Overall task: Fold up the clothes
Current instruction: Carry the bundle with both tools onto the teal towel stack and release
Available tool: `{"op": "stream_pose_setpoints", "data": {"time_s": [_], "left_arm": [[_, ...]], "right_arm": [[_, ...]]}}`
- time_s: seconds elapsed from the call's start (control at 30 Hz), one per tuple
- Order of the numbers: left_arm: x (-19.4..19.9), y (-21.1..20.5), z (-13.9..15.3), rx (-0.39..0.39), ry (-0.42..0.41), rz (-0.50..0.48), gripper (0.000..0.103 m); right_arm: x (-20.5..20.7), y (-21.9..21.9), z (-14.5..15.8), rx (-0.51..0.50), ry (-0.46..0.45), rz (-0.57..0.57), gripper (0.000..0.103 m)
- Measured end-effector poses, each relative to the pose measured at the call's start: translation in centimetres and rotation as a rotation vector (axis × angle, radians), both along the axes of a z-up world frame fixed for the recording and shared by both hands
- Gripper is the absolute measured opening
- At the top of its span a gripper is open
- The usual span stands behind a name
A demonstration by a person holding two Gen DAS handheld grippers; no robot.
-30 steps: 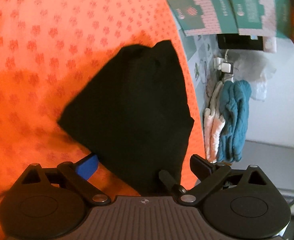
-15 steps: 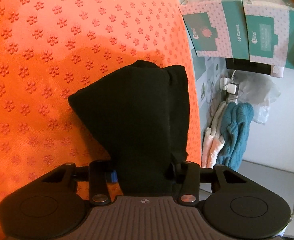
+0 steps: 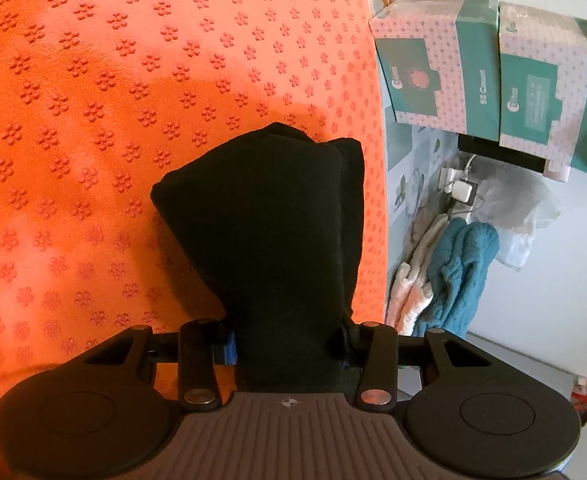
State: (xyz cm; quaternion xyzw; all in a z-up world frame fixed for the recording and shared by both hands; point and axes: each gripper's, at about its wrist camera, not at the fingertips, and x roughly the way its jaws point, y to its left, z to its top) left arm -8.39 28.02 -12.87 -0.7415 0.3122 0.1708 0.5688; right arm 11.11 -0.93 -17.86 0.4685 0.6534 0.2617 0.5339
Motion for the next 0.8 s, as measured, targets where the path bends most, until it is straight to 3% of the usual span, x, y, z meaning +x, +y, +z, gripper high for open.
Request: {"op": "stream_pose_setpoints", "data": {"time_s": [0.3, 0.37, 0.43, 0.53, 0.7, 0.8], "left_arm": [[0.0, 0.5, 0.4, -0.039, 0.001, 0.006, 0.046], [-0.1, 0.6, 0.5, -0.032, 0.011, 0.001, 0.046], [-0.2, 0.7, 0.6, -0.007, 0.026, -0.016, 0.046], [-0.2, 0.8, 1.1, 0.035, 0.031, -0.056, 0.045], [0.9, -0.5, 4.2, 0.180, -0.004, -0.174, 0.046], [2.6, -2.1, 6.3, 0.277, -0.028, -0.262, 0.047]], "right_arm": [[2.4, 4.6, -0.9, -0.050, -0.037, 0.057, 0.097], [2.5, 5.6, -1.1, -0.071, -0.049, 0.063, 0.083], [2.4, 6.3, -1.1, -0.088, -0.064, 0.071, 0.058], [2.1, 6.6, 0.4, -0.112, -0.161, 0.101, 0.039], [0.8, 4.7, 4.9, -0.131, -0.365, 0.098, 0.031], [0.2, 1.8, 6.8, -0.138, -0.433, 0.028, 0.031]]}}
